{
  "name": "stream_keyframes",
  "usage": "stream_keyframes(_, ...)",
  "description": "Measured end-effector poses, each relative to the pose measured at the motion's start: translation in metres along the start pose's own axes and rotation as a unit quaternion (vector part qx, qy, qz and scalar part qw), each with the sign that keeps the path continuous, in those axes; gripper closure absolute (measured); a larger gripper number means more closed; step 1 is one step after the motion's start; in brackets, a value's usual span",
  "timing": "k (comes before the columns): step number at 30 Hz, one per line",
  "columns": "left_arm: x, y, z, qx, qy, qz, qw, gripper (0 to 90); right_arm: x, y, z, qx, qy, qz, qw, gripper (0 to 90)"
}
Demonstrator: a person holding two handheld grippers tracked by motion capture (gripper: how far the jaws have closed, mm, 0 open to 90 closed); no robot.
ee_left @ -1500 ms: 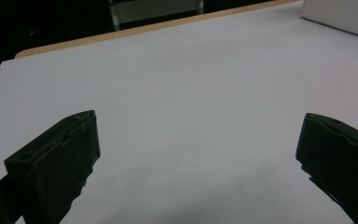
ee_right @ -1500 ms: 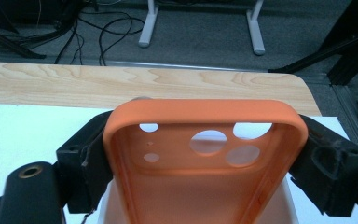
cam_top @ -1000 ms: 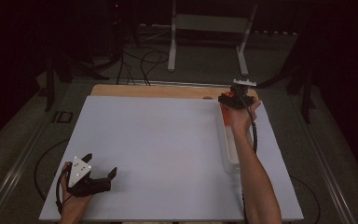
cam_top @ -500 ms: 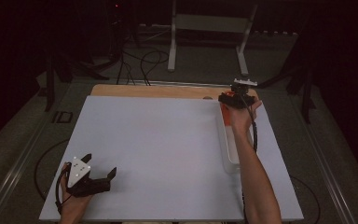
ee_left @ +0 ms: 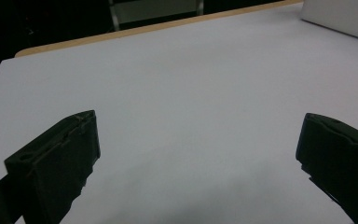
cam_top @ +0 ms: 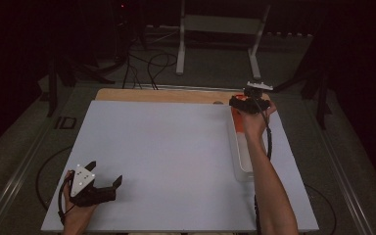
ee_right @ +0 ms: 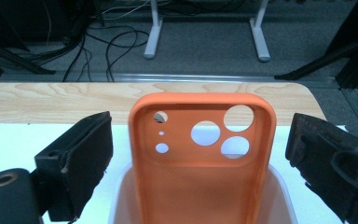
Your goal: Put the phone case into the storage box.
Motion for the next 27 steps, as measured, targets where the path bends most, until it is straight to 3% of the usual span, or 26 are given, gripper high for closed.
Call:
stream_keyframes(9,0.000,0.000,0.000,0.000,-0.001,0.000,1.0000,0.4,0.012,0.004,-0.001,0.013,-0.011,-0.013,0.9998,7.7)
stream_keyframes(14,0.001,0.000,0.000,0.001,-0.002,0.000,1.0000,0.4,0.016,0.008,0.002,0.034,-0.005,-0.027,0.9991,7.8)
stream_keyframes(16,0.001,0.000,0.000,0.000,-0.002,0.000,1.0000,0.4,0.017,0.013,0.010,0.059,0.001,-0.033,0.9977,7.8)
stream_keyframes(19,0.001,0.000,0.000,0.000,-0.002,0.000,1.0000,0.4,0.018,0.013,0.012,0.062,0.002,-0.036,0.9974,7.8)
stream_keyframes(23,0.001,0.000,0.000,0.001,-0.002,0.001,1.0000,0.4,0.024,0.019,0.019,0.093,0.009,-0.050,0.9943,7.8)
stream_keyframes(25,0.001,0.000,0.000,0.000,-0.001,0.001,1.0000,0.4,0.024,0.019,0.019,0.093,0.009,-0.050,0.9943,7.8)
stream_keyframes(27,0.000,-0.001,0.000,0.000,-0.001,0.001,1.0000,0.4,0.029,0.022,0.023,0.108,0.008,-0.060,0.9923,7.9)
Point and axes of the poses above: each handheld gripper's, and its own axes: x roughly backward along the jaws, z roughly out of its underside, y roughly to its left, the point moved 4 cm from there along -x, roughly forward along the jaws, and after that the axes turned 14 degrees about y, right-handed, at the moved point
